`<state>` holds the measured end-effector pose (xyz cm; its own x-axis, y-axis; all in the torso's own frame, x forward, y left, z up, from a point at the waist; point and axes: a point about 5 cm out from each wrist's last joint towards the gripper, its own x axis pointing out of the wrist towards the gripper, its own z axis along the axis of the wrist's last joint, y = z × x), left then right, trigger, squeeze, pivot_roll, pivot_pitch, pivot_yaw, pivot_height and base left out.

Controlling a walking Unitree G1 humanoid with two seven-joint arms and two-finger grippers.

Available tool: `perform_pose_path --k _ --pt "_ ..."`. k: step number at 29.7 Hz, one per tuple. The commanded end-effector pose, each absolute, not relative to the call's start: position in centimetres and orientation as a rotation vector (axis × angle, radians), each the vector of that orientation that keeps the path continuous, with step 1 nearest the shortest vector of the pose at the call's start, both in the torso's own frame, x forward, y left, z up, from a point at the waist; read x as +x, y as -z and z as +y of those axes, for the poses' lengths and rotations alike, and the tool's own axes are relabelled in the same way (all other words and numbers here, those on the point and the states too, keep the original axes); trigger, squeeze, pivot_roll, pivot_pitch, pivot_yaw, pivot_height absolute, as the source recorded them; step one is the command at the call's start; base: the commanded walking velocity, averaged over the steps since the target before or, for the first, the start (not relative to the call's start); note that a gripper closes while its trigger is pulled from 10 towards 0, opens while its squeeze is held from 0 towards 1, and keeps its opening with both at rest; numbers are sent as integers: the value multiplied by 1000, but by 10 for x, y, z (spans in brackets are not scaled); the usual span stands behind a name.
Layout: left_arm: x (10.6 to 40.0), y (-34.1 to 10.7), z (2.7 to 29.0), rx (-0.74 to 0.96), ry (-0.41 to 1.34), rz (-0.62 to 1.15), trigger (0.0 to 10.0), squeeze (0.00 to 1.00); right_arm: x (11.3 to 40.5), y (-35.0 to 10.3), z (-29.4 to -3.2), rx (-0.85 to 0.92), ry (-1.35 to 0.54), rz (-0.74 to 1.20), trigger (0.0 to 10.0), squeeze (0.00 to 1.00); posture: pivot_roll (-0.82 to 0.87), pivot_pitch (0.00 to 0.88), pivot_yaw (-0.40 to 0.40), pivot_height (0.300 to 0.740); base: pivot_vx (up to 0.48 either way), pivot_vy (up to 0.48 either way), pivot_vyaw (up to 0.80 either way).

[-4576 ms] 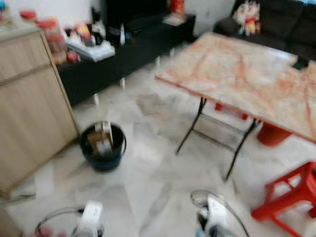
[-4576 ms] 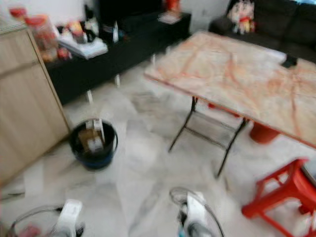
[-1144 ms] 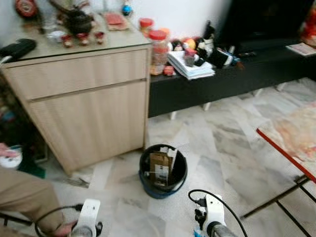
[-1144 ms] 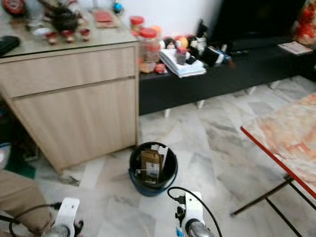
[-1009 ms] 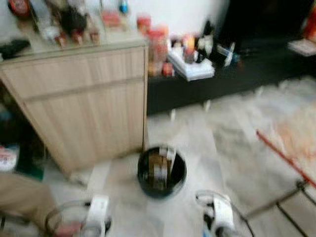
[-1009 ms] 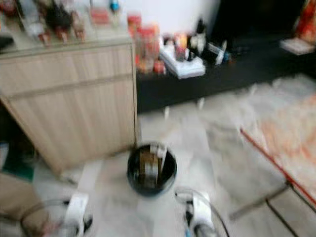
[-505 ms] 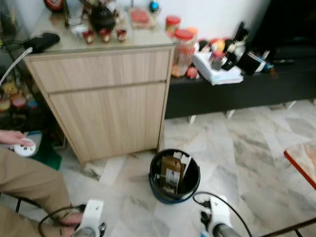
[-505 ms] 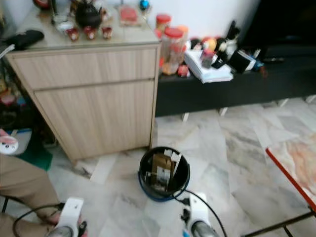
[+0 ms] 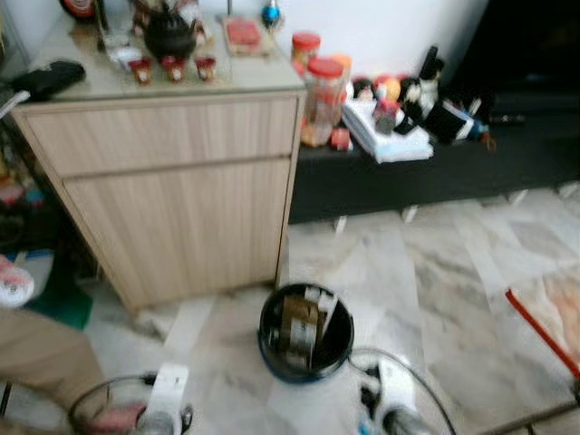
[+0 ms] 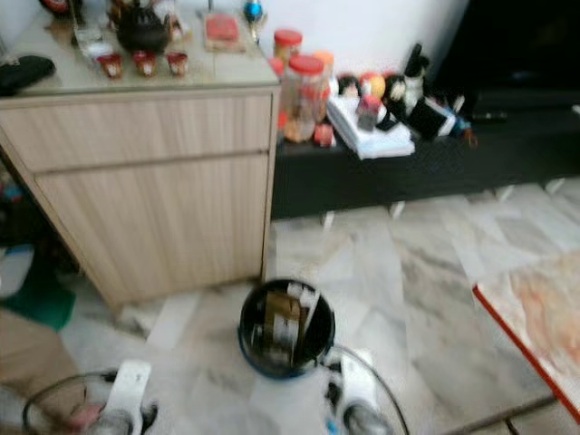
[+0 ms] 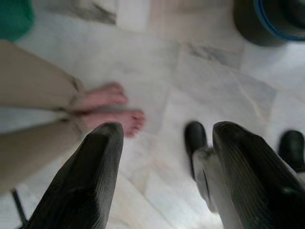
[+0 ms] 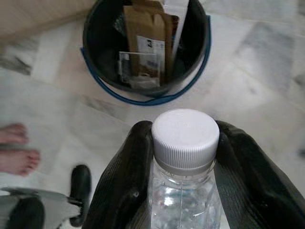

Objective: Picking trash to rubbish bin

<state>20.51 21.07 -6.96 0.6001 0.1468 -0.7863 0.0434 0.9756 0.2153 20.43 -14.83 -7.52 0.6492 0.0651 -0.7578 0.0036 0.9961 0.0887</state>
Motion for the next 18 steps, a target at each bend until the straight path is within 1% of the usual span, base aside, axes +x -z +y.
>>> perform_pose_path --k 1,3,9,18 --pt "201 73 204 212 -51 947 10000 0 202 76 -162 81 8 864 10000 0 111 73 -84 740 244 0 0" --pt "202 73 204 211 -52 947 10000 0 203 75 -162 83 4 863 10000 0 111 70 -86 740 247 0 0" --pt "202 73 204 210 -52 947 10000 0 203 75 -162 80 -1 861 10000 0 113 66 -88 740 250 0 -510" --pt "201 73 204 208 -54 947 10000 0 204 75 -161 74 -7 859 10000 0 115 64 -90 740 249 0 0"
